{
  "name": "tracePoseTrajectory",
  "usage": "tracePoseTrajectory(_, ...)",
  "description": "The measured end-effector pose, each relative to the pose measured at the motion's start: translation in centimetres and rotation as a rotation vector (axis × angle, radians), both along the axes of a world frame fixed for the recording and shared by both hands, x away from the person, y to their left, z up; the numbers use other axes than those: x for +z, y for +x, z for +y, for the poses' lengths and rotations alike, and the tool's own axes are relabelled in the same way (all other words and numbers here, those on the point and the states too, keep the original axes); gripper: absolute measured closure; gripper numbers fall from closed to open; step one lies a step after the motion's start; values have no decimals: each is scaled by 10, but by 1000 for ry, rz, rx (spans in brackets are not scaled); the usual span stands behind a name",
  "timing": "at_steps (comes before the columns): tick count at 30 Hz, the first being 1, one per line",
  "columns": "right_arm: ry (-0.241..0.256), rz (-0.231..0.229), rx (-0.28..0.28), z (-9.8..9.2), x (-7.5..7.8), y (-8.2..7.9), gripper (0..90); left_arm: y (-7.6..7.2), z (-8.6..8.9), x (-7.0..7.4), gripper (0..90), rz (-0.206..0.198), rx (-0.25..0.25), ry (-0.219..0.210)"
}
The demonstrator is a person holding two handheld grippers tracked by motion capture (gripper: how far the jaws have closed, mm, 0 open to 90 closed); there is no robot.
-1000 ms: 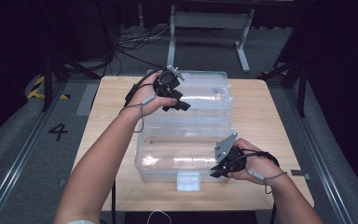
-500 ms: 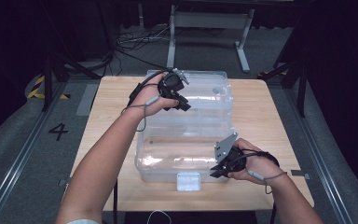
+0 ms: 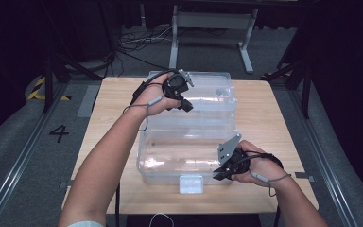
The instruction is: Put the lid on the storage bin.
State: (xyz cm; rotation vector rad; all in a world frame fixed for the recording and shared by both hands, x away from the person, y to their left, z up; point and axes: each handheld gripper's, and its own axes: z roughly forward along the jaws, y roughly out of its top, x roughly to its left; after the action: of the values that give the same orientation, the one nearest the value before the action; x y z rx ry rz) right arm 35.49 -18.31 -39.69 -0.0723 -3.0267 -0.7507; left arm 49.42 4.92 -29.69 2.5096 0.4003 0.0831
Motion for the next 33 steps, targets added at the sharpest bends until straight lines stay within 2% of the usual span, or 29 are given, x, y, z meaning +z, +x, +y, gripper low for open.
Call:
tracePoseTrajectory(4,0,0,4,0,0,0,825,-3,0,1,845,-14,-3,12)
tracePoseTrajectory(9,2,-3,7,0,0,0,825,-6,1,3,848,-12,-13,12)
tracePoseTrajectory(19,5,-6,17,-1,-1,1,823,-16,1,8,855,2,-38,5)
tracePoseTrajectory(33,8,5,5,-1,-1,0,823,-34,-2,14,861,28,-80,26)
